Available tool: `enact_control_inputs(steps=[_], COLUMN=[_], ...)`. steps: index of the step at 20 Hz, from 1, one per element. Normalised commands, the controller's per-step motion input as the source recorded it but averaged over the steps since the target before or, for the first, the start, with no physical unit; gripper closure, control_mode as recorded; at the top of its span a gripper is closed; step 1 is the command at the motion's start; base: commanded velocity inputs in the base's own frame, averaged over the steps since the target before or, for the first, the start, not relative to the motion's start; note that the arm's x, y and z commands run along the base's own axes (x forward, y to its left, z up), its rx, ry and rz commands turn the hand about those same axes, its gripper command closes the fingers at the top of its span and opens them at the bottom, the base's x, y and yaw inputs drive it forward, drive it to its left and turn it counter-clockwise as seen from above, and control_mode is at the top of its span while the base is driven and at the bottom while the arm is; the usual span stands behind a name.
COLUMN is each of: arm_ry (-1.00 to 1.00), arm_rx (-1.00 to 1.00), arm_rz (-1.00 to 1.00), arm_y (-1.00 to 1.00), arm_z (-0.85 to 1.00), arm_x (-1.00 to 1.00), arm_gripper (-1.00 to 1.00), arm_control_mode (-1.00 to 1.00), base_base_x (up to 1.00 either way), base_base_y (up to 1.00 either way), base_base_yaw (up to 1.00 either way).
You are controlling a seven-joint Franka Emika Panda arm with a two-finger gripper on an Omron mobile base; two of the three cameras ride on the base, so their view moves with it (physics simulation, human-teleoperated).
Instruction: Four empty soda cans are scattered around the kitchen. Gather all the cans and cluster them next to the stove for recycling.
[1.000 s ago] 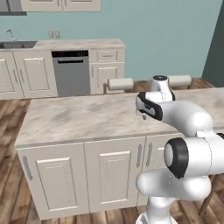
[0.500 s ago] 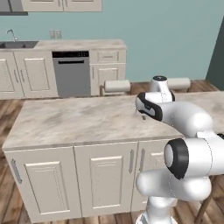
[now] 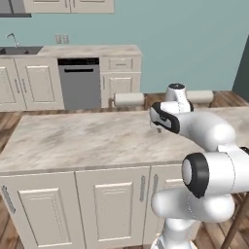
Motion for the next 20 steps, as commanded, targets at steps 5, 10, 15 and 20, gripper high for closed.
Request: enact_control_inputs(steps=[5, 10, 15, 20], arm_ry=[0.00, 0.00, 0.00, 0.00], arm_rx=[0.00, 0.00, 0.00, 0.00], arm_rz=[0.00, 0.00, 0.00, 0.00], arm_y=[0.00, 0.00, 0.00, 0.00], arm_z=[0.00, 0.00, 0.00, 0.00], arm_x=[0.00, 0.00, 0.00, 0.00], arm_gripper=[-1.00, -1.00, -1.00, -1.00], arm_control_mode=[1.00, 1.00, 1.00, 1.00], base_base_x=[0.38, 0.39, 0.39, 0.37], base_base_y=[-0.36, -0.32, -0.28, -0.27], base_base_yaw=[0.00, 0.01, 0.00, 0.00])
